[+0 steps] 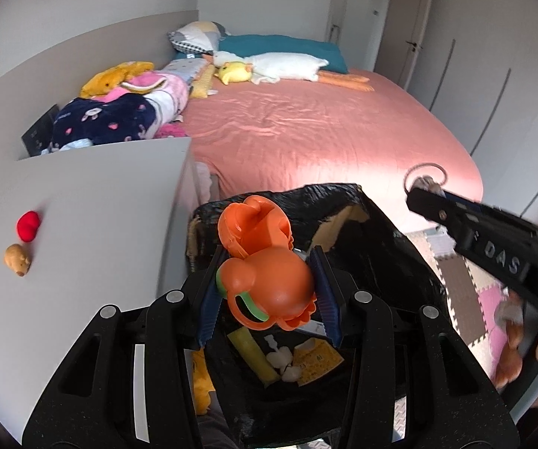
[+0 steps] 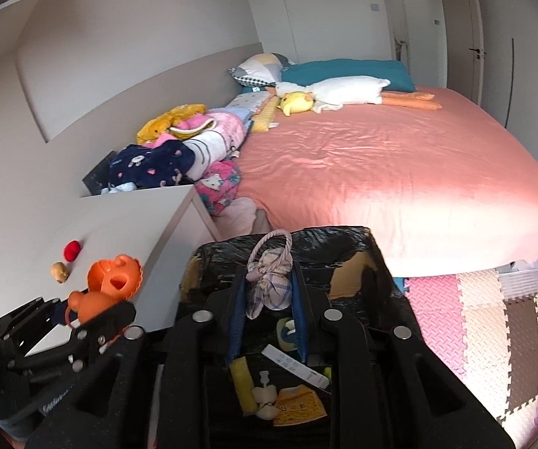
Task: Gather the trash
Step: 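Open both tools to drop orange toy and pouch into the bag, then move both tools back toward the red heart and brown bear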
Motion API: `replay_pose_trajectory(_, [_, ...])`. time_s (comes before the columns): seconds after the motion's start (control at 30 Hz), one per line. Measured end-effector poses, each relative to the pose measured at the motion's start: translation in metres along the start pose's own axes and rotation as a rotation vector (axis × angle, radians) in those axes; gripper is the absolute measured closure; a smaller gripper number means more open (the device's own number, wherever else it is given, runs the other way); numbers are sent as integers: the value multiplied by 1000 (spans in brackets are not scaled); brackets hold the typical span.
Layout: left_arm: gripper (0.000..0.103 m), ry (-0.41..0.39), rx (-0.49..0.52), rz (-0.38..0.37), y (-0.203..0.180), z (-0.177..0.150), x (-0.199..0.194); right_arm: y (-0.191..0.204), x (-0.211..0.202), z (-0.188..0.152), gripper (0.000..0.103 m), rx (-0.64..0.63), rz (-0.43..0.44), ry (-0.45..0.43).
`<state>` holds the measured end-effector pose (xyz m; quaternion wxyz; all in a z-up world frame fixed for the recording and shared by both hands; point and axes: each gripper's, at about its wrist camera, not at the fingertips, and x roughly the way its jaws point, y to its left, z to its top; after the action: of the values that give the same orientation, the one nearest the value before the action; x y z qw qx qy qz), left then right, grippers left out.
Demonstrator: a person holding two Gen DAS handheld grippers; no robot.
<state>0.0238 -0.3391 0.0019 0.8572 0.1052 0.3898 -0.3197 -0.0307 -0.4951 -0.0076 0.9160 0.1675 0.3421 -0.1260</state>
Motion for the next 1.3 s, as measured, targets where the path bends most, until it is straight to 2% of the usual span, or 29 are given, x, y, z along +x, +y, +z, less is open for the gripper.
replay_pose_trajectory(0.03, [53,6,22,-11,-3,0,2,-1,2,1,61,4,-8,10])
replay_pose_trajectory(0.07, [32,8,37,-17,-5,-1,2,-4,5,3,41,18,-16,16])
replay_pose_trajectory(0.1, [8,3,41,-12,-6,-1,2,-5,5,4,31,23,-19,17])
replay_pose_trajectory(0.13, [6,-7,37,-5,-7,-1,1,-7,6,5,30,26,-27,18])
replay_pose_trajectory(0.2, [6,-14,33,-27,-6,0,-1,-11,4,7,23,43,-52,7])
replay_pose_trajectory(0.27, [6,-8,32,-31,-6,0,0,-15,1,8,21,64,-66,-14])
replay_pose_trajectory(0.9, [6,-4,26,-19,5,-8,3,-17,4,5,18,89,-71,-16])
replay_pose_trajectory(1.3, [6,-15,-35,4,40,-13,4,14,16,5,18,67,-30,-34])
